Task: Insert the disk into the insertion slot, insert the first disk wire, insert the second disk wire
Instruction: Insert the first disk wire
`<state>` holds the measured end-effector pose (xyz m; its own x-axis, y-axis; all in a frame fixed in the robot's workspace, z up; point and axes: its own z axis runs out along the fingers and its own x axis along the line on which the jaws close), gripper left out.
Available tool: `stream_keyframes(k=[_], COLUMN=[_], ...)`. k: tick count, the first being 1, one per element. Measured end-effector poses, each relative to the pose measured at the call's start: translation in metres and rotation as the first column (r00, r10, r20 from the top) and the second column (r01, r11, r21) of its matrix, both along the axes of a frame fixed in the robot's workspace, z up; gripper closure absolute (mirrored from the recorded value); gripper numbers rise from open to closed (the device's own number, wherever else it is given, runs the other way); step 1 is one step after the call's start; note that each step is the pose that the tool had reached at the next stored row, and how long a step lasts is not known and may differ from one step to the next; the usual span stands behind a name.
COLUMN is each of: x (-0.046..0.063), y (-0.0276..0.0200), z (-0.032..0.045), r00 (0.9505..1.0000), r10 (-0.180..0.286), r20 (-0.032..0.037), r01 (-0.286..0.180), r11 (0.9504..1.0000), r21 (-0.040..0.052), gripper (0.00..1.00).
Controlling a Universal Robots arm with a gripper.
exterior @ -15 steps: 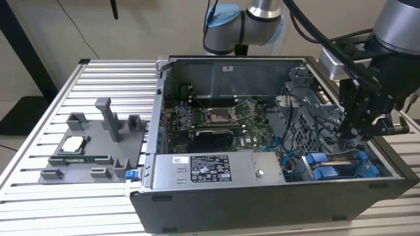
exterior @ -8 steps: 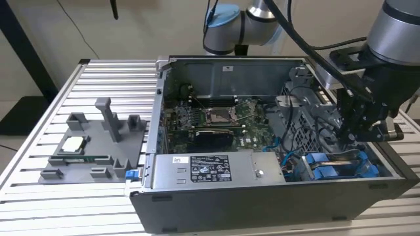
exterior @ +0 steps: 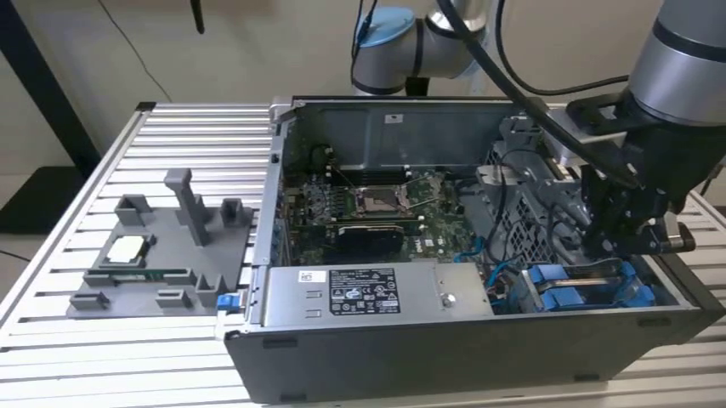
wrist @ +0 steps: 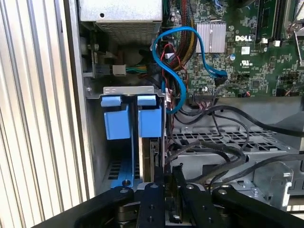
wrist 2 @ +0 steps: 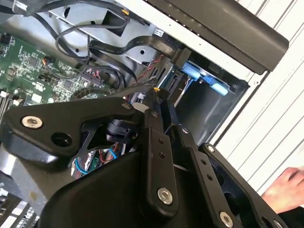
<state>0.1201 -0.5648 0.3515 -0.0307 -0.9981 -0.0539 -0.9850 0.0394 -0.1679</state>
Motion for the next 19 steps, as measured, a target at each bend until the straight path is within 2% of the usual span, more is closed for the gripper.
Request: stream_keyframes(k=[2,4,6,11,16,19], x=[0.0,0.0,0.0,0.0,0.0,0.0], y=[-0.0002,-0.0002,-0.0002,0.0,0.0013,0.0024], z=[-0.0008,-0.0017,-0.0033,-0.0045,-0.0093,-0.012], r00=[1.0,1.0,0.9999,0.9999,0.9993,0.9989], r10=[0.0,0.0,0.0,0.0,0.0,0.001], r20=[0.0047,0.0099,0.0115,0.0129,0.0377,0.0478], r01=[0.0,0.0,0.0,0.0,0.001,0.001], r11=[0.9999,0.9996,0.9994,0.9993,0.9993,0.9992], r21=[-0.0115,-0.0284,-0.036,-0.0377,-0.0376,-0.0399], gripper=[0.81,0.81,0.81,0.81,0.81,0.81])
